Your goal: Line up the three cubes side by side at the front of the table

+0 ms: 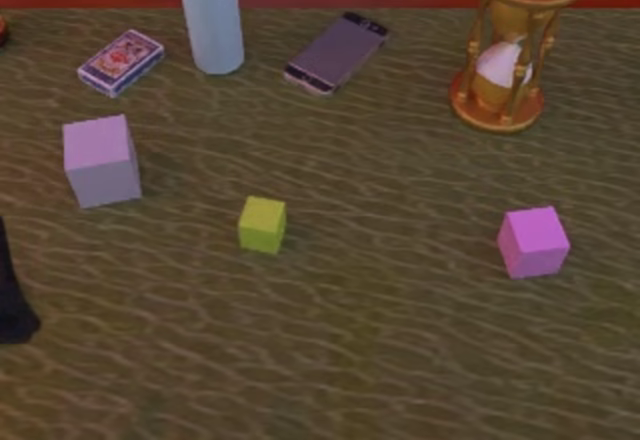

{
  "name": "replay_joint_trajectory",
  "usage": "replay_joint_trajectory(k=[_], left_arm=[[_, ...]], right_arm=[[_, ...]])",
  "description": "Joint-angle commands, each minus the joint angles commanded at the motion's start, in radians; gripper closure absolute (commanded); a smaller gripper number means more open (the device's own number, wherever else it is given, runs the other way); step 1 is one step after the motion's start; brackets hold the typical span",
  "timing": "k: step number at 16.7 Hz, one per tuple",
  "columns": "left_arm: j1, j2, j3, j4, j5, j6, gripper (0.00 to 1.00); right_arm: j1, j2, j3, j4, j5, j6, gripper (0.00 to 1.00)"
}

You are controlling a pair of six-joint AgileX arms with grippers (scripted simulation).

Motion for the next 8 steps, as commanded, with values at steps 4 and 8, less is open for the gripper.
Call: replay_joint_trajectory(k=[4, 8], left_arm=[[-0.011, 0.030, 0.030, -0.020, 0.002, -0.005, 0.00], [-0.063, 0.217, 0.216, -0.135, 0.005, -0.033, 0.00]], right_arm=[[0.000, 0.000, 0.000, 0.000, 0.000, 0.000, 0.00], [0.000, 0.000, 0.000, 0.000, 0.000, 0.000, 0.00]])
